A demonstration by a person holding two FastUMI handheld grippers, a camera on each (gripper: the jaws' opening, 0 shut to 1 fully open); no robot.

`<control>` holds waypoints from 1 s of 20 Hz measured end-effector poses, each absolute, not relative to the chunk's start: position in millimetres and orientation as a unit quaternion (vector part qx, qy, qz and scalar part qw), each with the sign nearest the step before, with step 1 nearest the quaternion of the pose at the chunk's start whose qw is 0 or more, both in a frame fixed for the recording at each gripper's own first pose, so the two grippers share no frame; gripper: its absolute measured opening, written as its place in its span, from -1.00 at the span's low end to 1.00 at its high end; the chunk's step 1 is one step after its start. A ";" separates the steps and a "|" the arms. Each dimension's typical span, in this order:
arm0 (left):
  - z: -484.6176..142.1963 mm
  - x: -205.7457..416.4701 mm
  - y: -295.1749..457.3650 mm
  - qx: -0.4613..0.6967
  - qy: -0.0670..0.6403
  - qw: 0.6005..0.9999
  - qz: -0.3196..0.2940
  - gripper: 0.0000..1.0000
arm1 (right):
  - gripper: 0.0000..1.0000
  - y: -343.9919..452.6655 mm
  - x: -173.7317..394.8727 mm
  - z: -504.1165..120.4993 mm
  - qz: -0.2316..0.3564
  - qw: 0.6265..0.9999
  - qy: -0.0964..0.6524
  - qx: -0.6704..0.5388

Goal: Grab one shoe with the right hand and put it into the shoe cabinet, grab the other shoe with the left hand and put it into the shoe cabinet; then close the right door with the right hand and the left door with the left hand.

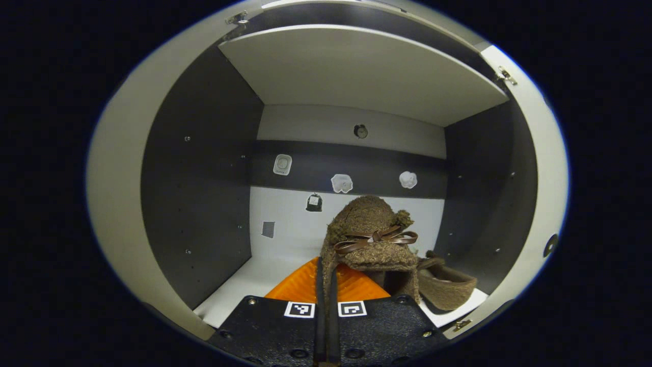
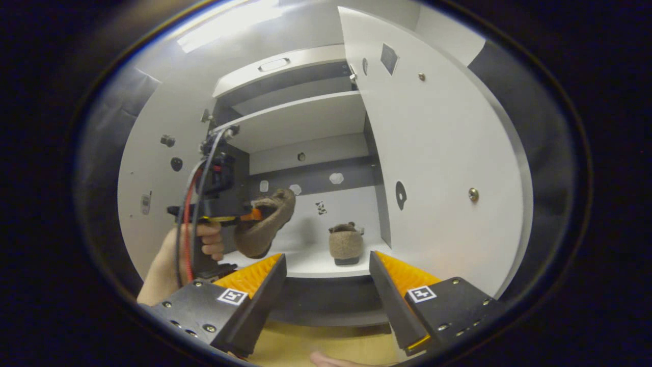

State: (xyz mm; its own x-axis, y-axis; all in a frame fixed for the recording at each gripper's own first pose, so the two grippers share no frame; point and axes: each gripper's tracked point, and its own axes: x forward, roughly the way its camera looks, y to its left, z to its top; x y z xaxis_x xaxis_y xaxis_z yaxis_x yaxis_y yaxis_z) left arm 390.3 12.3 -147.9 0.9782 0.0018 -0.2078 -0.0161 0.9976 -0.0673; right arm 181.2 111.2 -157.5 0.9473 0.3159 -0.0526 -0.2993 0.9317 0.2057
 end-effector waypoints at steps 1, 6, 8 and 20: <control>-156.7 396.5 15.4 -0.031 0.111 0.993 0.015 -0.95 | 0.96 111.8 179.4 -154.4 0.160 0.982 0.036 0.098; -191.7 418.3 22.6 -0.047 0.122 0.991 0.034 -0.96 | 0.96 111.5 174.4 -152.9 0.155 0.985 0.011 0.079; -214.0 422.0 31.5 -0.030 0.143 0.988 0.044 -0.96 | 0.93 114.7 174.4 -155.5 0.157 0.984 0.012 0.080; -202.7 428.9 26.6 -0.031 0.109 0.994 0.001 0.15 | 0.96 118.7 148.8 -168.7 0.137 0.988 0.031 0.071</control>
State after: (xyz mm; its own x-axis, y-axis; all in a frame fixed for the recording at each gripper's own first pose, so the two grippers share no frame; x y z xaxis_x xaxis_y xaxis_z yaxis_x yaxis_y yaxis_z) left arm 428.9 26.6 -202.7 0.9762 -0.0047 -0.2167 -0.0089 0.9980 -0.0619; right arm 148.8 118.7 -168.7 0.9607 0.2744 -0.0425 -0.2656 0.9526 0.1481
